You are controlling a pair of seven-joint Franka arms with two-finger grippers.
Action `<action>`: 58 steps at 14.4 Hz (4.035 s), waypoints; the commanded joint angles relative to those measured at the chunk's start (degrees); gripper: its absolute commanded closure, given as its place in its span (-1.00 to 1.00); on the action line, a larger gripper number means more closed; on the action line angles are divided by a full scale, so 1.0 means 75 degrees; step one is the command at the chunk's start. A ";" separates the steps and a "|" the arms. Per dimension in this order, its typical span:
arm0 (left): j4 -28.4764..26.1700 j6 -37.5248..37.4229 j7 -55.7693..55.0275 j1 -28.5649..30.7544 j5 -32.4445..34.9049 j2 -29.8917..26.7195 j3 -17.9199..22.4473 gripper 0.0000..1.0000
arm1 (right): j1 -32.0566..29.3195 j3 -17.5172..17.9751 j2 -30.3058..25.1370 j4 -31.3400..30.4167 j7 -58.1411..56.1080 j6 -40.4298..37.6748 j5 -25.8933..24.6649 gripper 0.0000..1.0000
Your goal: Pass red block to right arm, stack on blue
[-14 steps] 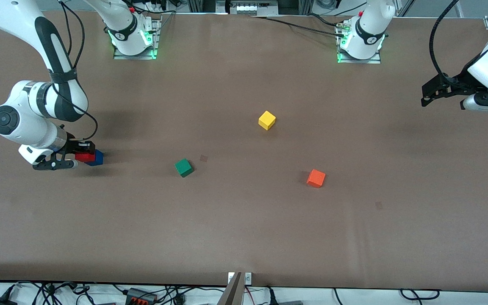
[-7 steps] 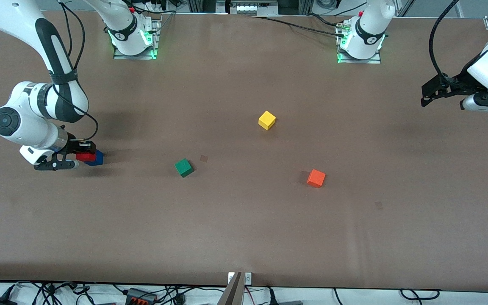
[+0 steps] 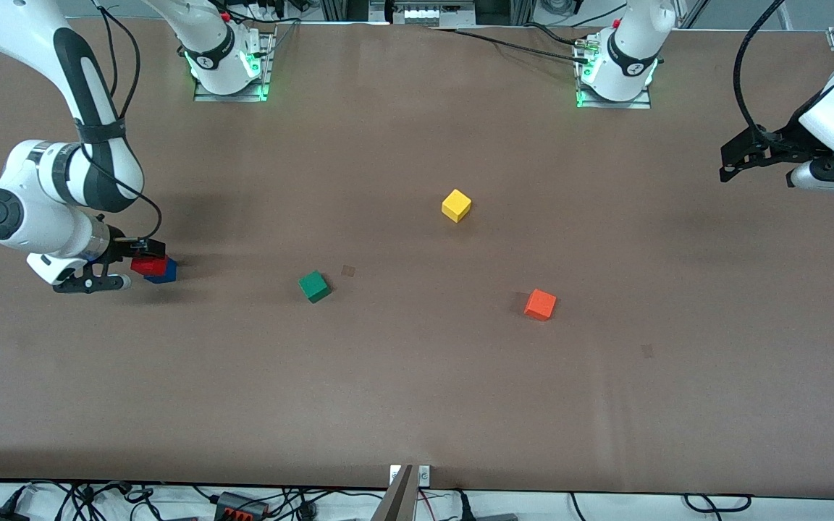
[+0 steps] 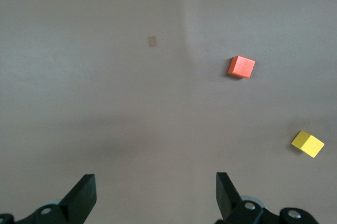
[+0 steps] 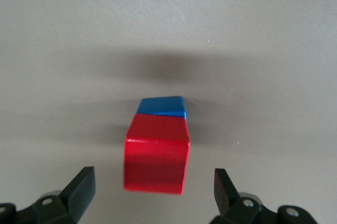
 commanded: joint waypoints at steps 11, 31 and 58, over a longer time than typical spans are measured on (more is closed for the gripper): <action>0.0245 -0.0164 -0.0001 -0.0035 0.0021 0.0102 0.0049 -1.00 | -0.0080 -0.0063 -0.0591 0.3589 -0.0074 -0.3941 0.0127 -1.00; 0.0245 -0.0164 -0.0001 -0.0012 0.0021 0.0102 0.0049 -1.00 | -0.1135 0.1015 -0.1272 0.4339 0.1086 -0.4245 0.0128 -1.00; 0.0245 -0.0164 0.0022 0.0035 0.0021 0.0102 0.0049 -1.00 | -0.0888 0.1039 -0.2819 0.2206 0.1309 -0.3472 -0.0318 -1.00</action>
